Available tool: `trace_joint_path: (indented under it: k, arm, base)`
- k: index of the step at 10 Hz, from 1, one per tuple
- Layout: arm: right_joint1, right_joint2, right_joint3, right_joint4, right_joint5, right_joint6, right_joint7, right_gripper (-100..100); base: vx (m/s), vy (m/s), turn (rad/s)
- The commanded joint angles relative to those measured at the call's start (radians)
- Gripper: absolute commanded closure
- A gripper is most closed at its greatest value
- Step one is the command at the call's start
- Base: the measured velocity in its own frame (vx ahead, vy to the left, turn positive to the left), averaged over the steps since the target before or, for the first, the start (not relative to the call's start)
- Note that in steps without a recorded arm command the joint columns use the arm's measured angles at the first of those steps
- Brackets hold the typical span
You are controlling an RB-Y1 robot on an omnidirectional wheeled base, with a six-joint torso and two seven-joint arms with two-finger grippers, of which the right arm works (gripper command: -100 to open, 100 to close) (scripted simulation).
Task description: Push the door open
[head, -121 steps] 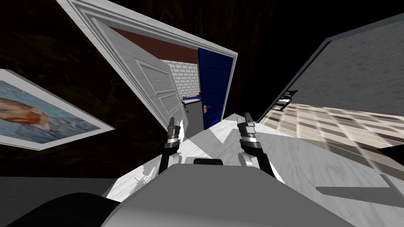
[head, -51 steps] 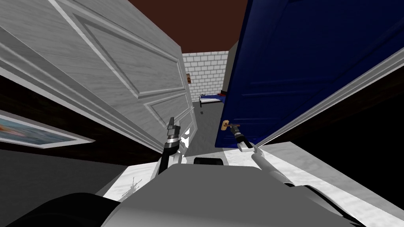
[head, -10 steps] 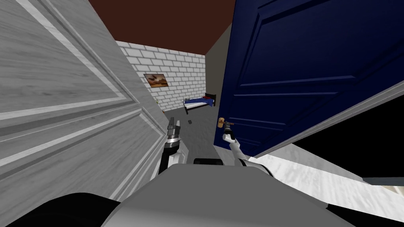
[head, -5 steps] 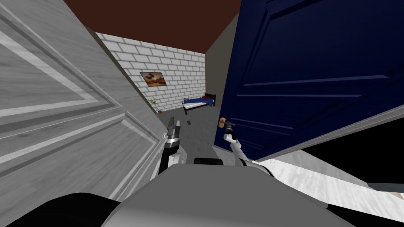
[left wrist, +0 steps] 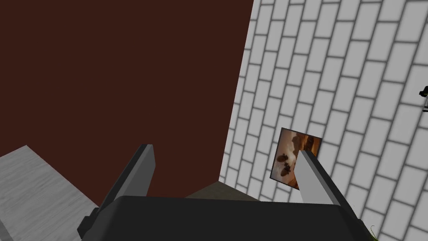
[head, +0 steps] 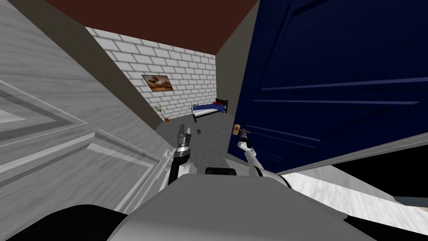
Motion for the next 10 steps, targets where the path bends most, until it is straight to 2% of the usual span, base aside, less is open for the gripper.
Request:
trace_joint_path:
  k: [1, 3, 5, 6, 7, 10]
  arm:
    - [0.006, 0.002, -0.03, -0.022, -0.008, -0.003, 0.023, 100]
    - [0.002, 0.028, -0.055, -0.022, -0.018, -0.009, 0.044, 100]
    - [0.0, 0.049, -0.069, -0.022, -0.024, -0.013, 0.057, 100]
    - [0.002, 0.04, -0.067, -0.02, -0.023, -0.012, 0.052, 100]
    - [-0.001, 0.017, -0.09, -0.017, -0.035, -0.023, 0.071, 100]
    - [-0.009, -0.002, -0.118, -0.012, -0.05, -0.035, 0.095, 100]
  base:
    - [0.141, 0.04, -0.039]
    - [0.162, 0.054, -0.075]
    - [0.125, 0.121, -0.071]
    - [0.044, 0.056, -0.054]
    - [0.055, -0.057, 0.028]
    - [0.093, -0.061, 0.056]
